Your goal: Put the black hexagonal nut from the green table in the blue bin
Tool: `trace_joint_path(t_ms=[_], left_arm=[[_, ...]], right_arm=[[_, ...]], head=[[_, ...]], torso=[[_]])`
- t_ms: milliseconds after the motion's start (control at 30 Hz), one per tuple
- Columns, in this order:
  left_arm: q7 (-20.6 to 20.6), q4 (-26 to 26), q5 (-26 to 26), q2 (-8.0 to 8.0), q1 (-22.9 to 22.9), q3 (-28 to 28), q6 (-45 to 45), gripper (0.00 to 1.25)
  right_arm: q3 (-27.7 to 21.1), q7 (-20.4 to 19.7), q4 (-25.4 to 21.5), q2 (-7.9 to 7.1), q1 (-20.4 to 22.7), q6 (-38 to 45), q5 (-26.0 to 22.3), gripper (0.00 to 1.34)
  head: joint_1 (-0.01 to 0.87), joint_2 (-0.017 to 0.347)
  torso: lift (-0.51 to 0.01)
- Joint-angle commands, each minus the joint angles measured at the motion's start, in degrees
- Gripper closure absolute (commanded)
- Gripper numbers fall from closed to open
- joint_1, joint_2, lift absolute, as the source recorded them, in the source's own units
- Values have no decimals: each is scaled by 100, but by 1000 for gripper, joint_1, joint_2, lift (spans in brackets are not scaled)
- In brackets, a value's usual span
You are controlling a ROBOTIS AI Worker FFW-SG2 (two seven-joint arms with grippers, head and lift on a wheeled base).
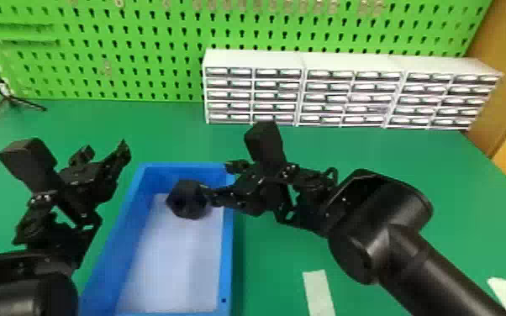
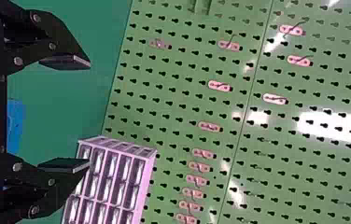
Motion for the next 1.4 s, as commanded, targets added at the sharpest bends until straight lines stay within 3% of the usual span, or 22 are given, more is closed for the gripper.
trace_joint_path(t_ms=[0,467,1367], left_arm=[[0,0,0,0,0,0,0,504],[0,0,0,0,0,8,0,504],[0,0,0,0,-79,-18,0,504]], right_arm=[[-282,0,-87,46,108,-6,140,513],[-1196,27,-289,177,469,-155,544,509],[-3657,27,-808,740,1655,-560,1256,510]], head=[[692,8],[692,8],[692,8]], torso=[[-97],[-97],[-97]])
